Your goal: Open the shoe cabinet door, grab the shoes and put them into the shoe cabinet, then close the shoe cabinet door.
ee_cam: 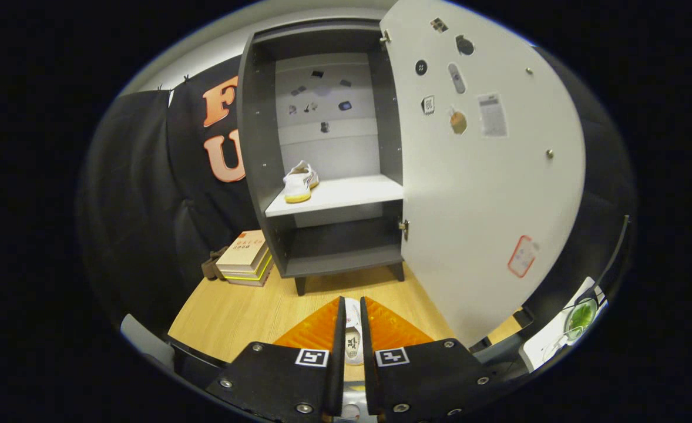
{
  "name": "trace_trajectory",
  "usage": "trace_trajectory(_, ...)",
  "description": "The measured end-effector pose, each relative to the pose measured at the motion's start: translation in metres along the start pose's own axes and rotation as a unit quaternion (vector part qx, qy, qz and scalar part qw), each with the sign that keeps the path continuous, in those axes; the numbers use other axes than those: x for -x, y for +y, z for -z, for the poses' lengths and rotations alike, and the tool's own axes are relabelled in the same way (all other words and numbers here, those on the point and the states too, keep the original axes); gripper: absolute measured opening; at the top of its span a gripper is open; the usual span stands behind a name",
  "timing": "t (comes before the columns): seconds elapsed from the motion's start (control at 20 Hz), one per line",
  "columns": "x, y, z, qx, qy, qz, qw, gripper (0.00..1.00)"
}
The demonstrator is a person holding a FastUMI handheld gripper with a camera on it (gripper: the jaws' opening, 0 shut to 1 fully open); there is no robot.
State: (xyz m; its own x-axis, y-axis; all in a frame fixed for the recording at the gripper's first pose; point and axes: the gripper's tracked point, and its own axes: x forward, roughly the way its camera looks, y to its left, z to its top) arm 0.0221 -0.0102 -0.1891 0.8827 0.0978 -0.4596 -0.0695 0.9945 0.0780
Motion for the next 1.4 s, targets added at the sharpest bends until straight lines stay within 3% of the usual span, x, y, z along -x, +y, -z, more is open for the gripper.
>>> trace_trajectory(0.65,-0.124,0.023,0.158,0.000,0.175,-0.043,0.984,0.15)
trace_trajectory(1.2,-0.190,0.029,0.198,-0.017,0.232,-0.062,0.971,0.21)
trace_trajectory(1.4,-0.215,0.032,0.199,-0.001,0.224,-0.061,0.973,0.19)
